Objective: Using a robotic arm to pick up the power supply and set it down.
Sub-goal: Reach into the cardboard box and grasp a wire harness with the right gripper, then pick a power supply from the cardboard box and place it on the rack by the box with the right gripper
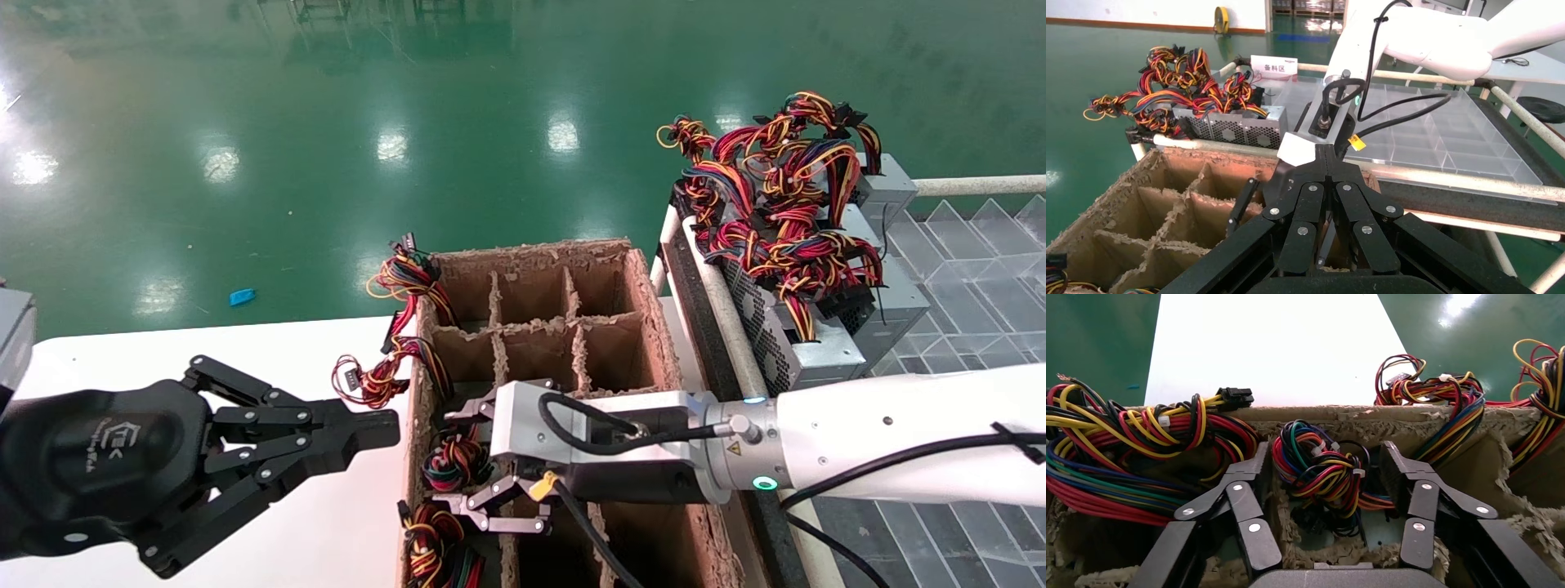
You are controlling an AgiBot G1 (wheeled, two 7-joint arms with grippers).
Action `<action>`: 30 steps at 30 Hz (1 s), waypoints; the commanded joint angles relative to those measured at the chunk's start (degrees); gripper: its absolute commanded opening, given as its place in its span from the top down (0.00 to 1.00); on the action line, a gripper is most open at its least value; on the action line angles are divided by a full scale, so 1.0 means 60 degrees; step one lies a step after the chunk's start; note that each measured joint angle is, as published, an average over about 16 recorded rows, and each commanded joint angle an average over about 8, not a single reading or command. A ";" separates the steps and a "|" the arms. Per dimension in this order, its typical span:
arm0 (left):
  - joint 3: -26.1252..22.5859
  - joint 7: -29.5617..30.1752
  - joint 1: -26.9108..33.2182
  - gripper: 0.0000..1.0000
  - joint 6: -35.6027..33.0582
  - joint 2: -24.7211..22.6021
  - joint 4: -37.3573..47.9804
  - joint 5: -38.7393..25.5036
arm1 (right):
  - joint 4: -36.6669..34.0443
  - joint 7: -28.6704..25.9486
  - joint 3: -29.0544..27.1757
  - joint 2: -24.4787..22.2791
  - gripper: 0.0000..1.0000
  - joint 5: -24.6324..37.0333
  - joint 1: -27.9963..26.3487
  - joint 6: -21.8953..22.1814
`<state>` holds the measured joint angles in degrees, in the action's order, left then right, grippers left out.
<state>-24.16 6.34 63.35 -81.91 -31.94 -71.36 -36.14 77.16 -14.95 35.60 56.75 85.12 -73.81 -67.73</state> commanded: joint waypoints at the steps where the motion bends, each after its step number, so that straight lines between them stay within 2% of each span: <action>1: 0.0000 0.0000 0.0000 1.00 0.0000 0.0000 0.0000 0.0000 | 0.0000 -0.0006 0.0031 0.0037 1.00 0.0057 -0.0003 0.0017; 17: 0.0000 0.0000 0.0000 1.00 0.0000 0.0000 0.0000 0.0000 | 0.0022 -0.0130 0.0067 0.0232 1.00 0.0540 -0.0067 0.0498; 30: 0.0000 0.0000 0.0000 1.00 0.0000 0.0000 0.0000 0.0000 | 0.0081 0.0050 -0.0064 0.0162 1.00 0.0436 -0.0429 0.0377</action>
<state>-24.16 6.34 63.35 -81.91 -31.94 -71.36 -36.14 77.66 -14.15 35.02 57.61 87.56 -76.67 -65.52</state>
